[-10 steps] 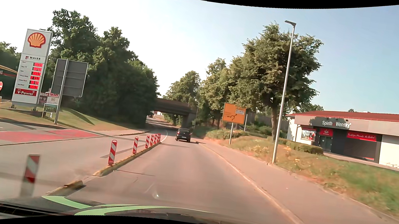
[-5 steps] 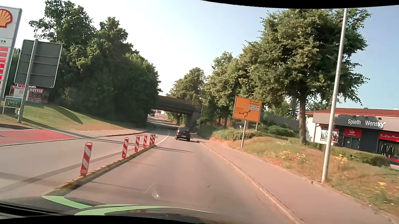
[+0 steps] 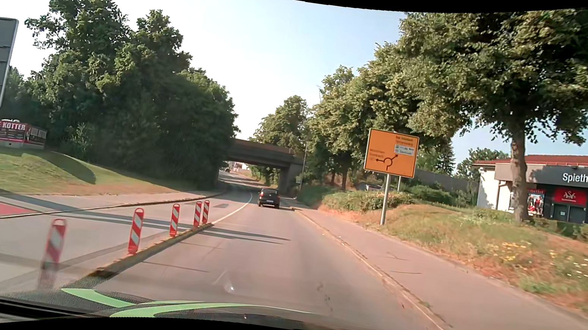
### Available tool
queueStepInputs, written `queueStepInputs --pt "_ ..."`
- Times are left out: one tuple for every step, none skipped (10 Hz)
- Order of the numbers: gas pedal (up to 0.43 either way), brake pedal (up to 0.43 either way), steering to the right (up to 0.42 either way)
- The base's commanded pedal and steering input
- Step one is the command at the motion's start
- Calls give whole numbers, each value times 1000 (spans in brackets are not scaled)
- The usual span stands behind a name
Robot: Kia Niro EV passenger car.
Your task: Follow the waypoints while adhering to traffic rules and regulations
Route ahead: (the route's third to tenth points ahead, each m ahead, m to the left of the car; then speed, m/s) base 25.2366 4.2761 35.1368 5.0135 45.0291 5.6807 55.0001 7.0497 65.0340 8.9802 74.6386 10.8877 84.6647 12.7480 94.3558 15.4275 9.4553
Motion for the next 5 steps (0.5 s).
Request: queueStepInputs --pt "39 0 -15" --pt "39 0 -16" --pt "39 0 -16" --pt "39 0 -17" --pt "39 0 -20"
